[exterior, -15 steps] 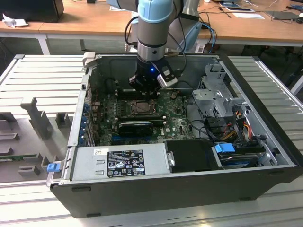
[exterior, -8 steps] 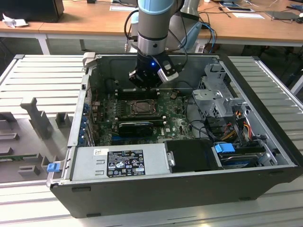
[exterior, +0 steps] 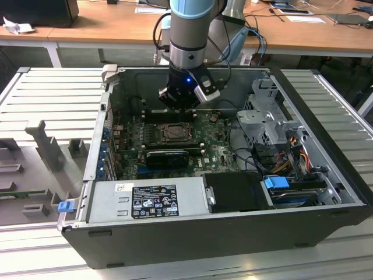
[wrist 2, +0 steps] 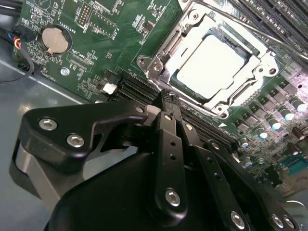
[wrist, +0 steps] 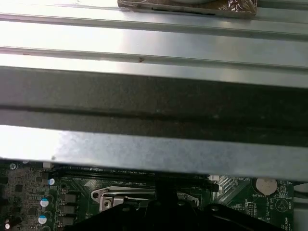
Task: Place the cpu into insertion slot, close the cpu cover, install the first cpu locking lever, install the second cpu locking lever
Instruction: 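Install the first cpu locking lever, then install the second cpu locking lever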
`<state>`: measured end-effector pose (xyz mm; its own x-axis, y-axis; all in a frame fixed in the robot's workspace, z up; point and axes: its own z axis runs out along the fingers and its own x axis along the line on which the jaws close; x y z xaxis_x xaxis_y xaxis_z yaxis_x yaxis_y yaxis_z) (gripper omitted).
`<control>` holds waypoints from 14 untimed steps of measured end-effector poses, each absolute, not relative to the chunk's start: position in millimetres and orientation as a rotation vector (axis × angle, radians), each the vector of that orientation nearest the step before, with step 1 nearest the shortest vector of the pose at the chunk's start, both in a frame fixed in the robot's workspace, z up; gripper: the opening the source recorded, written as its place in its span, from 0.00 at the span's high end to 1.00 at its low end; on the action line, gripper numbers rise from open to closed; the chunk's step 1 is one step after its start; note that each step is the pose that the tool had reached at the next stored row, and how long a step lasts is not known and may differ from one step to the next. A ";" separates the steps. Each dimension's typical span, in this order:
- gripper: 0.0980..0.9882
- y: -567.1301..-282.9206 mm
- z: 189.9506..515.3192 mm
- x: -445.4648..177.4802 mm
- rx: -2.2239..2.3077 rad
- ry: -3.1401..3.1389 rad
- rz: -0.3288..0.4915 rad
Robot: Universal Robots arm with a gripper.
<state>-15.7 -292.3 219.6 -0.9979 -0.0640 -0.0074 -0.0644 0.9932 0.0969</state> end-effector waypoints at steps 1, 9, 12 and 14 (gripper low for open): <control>0.99 -292.7 219.7 -15.7 -0.101 3.132 0.152; 0.99 -296.9 219.6 -15.7 -0.101 3.132 0.152; 0.99 -298.7 219.7 -15.7 -0.101 3.132 0.152; 0.99 -299.6 219.7 -15.7 -0.101 3.132 0.152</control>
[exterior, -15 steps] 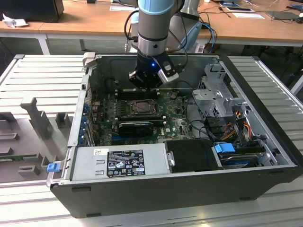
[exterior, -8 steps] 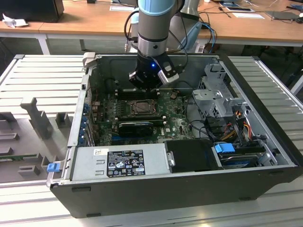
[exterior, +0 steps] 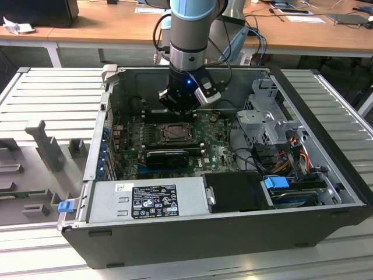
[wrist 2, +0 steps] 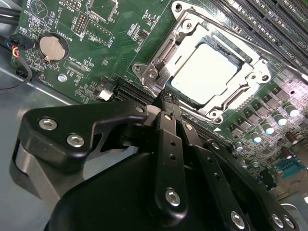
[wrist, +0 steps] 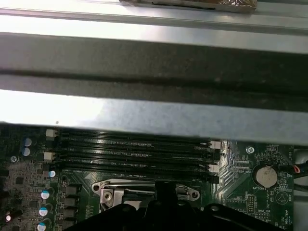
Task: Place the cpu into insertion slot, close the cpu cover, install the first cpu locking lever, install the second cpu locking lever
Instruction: 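Install the second cpu locking lever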
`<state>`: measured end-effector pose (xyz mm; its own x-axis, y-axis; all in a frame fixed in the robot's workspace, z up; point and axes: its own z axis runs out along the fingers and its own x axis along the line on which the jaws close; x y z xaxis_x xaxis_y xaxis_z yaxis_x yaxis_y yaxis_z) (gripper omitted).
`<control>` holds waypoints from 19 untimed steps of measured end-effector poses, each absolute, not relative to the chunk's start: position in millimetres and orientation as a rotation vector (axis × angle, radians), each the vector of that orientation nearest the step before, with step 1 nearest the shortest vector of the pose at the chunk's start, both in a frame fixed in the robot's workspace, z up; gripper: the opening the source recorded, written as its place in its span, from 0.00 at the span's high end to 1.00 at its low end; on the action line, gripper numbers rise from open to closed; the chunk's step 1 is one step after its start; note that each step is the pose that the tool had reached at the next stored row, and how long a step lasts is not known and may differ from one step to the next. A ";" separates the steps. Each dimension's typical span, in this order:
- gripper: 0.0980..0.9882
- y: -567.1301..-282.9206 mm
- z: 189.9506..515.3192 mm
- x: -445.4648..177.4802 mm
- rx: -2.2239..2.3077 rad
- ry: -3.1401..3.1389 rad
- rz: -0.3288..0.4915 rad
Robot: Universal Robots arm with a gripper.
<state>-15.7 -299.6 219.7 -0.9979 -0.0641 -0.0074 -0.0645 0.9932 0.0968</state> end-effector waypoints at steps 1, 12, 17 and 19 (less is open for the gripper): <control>0.99 -300.0 219.6 -15.6 -0.101 3.132 0.152; 0.99 -303.5 238.2 -15.7 -0.101 3.132 0.152; 0.99 -304.4 250.2 -15.6 -0.101 3.132 0.153; 0.99 -305.6 250.3 -15.7 -0.101 3.132 0.152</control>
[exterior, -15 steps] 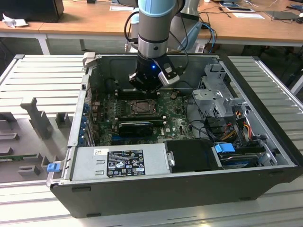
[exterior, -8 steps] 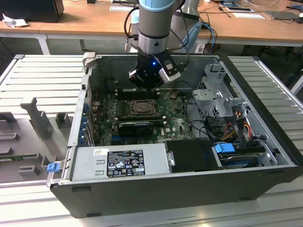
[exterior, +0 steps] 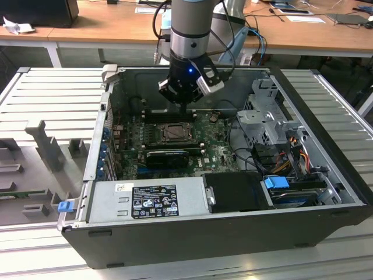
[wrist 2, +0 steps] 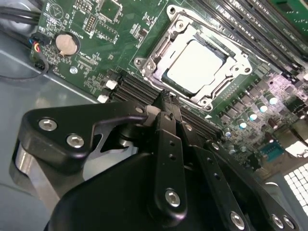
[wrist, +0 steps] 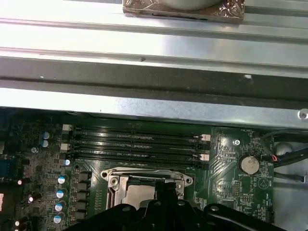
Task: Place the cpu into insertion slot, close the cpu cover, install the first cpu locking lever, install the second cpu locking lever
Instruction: 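Install the second cpu locking lever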
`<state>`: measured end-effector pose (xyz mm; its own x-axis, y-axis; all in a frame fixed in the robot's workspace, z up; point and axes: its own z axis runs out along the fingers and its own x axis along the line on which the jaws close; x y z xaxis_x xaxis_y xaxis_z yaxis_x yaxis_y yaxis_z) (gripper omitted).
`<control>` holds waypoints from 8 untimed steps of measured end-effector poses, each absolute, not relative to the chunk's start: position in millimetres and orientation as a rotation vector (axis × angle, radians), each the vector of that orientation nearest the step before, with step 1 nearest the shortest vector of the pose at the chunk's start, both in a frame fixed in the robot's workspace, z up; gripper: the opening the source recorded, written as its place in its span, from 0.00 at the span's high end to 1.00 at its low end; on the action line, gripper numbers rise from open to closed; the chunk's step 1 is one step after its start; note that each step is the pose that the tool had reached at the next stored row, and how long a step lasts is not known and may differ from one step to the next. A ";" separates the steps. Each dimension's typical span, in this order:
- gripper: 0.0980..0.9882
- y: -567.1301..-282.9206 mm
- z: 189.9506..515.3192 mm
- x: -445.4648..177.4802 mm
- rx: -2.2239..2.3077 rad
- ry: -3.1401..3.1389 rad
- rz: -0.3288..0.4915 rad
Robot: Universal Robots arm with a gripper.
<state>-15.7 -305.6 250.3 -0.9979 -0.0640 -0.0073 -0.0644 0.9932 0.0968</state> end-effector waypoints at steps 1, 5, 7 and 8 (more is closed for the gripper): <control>0.99 -306.7 250.3 -15.7 -0.101 3.132 0.152; 0.99 -311.9 250.3 -15.7 -0.101 3.132 0.152; 0.99 -315.2 250.3 -15.7 -0.101 3.132 0.152; 0.99 -318.6 250.3 -15.7 -0.101 3.132 0.152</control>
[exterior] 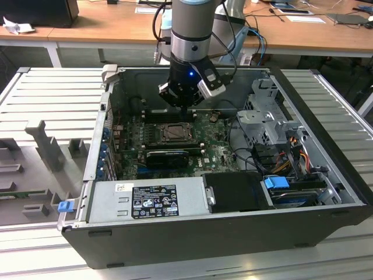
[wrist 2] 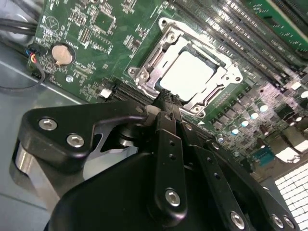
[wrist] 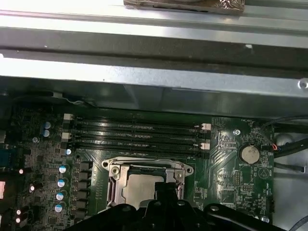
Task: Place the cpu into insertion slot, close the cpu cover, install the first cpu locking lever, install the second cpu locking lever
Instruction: 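Install the second cpu locking lever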
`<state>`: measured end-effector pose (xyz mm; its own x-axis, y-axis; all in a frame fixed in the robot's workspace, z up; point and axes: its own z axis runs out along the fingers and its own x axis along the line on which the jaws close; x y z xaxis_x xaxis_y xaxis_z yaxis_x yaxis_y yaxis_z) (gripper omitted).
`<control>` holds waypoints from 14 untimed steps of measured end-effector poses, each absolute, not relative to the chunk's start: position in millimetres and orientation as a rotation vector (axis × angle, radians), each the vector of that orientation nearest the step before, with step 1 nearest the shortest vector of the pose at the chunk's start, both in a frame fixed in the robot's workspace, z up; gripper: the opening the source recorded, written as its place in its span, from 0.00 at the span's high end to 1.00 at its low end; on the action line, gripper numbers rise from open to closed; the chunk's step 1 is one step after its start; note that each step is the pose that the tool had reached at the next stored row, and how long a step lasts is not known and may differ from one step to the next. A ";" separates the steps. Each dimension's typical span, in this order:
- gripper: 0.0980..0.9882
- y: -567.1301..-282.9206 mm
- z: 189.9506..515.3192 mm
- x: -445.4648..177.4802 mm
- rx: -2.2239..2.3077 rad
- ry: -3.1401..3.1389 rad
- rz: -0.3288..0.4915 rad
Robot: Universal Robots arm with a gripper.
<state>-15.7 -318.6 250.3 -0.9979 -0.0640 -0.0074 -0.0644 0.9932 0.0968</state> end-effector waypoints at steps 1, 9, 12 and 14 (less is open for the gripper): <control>0.99 -322.0 250.2 -15.7 -0.101 3.132 0.152; 0.99 -353.4 248.4 -15.7 -0.101 3.139 0.154; 0.99 -358.8 247.7 -15.7 -0.101 3.139 0.154; 0.99 -361.0 247.5 -15.7 -0.101 3.139 0.154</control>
